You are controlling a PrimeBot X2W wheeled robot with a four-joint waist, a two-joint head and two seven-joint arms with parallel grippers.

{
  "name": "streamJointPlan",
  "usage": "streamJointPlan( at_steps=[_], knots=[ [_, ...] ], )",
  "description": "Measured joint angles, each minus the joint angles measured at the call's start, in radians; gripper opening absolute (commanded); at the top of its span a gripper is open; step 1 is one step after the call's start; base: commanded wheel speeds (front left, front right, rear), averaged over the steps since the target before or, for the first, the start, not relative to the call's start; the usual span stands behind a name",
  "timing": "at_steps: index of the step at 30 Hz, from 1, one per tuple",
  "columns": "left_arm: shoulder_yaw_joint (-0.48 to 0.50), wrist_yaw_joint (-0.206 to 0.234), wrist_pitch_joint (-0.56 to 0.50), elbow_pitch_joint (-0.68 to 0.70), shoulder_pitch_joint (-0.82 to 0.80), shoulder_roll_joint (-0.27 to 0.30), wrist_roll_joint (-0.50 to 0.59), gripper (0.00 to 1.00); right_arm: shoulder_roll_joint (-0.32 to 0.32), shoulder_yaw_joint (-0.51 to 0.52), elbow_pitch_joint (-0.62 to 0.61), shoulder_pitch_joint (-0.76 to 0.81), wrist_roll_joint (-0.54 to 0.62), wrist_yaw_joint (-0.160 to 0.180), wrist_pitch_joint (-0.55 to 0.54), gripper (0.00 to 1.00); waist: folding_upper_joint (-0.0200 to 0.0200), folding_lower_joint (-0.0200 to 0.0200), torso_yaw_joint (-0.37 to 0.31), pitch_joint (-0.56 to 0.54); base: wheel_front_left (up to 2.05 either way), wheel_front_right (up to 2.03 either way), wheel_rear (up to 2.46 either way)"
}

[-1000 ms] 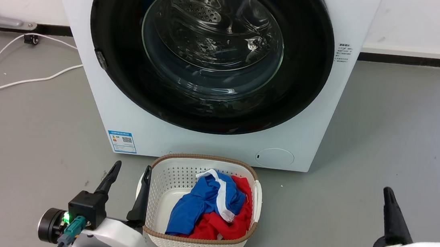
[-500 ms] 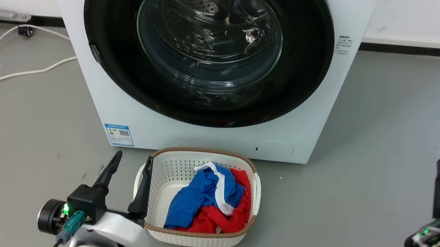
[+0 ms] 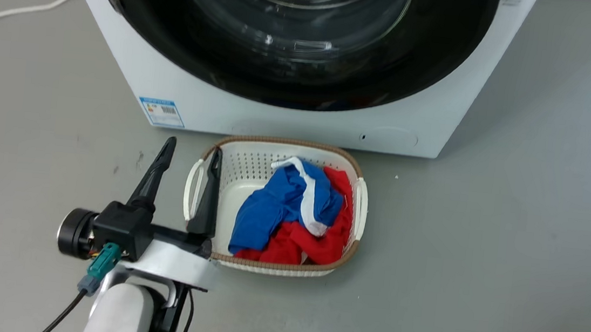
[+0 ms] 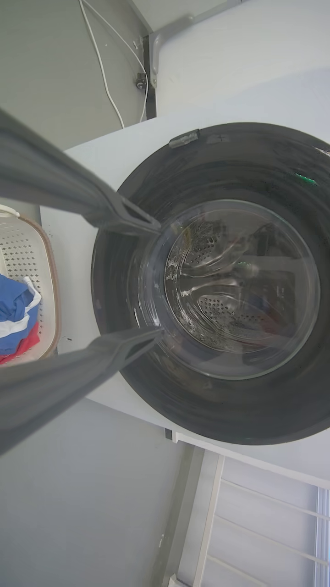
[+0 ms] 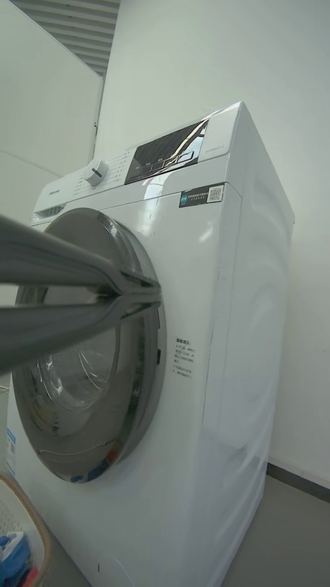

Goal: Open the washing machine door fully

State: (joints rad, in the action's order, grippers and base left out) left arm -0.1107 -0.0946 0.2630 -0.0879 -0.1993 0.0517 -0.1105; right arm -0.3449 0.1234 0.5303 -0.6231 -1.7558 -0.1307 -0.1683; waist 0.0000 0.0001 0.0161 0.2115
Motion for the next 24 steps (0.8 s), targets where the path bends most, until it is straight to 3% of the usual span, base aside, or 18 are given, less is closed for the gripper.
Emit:
streamJointPlan(
  at_steps=[14,24],
  knots=[
    [-0.105,0.017,0.0,0.029,-0.105,-0.001,-0.021,1.0,-0.125,-0.256,0.343,-0.515,0.098,0.0,-0.216,0.0,0.0,0.0001,0.071,0.142,0.0,0.0,0.0],
    [-0.121,0.038,0.0,0.05,-0.126,-0.001,-0.033,1.0,-0.123,-0.387,0.506,-0.759,0.223,0.0,-0.287,0.0,0.0,0.0001,0.102,0.206,0.0,0.0,0.0]
  ],
)
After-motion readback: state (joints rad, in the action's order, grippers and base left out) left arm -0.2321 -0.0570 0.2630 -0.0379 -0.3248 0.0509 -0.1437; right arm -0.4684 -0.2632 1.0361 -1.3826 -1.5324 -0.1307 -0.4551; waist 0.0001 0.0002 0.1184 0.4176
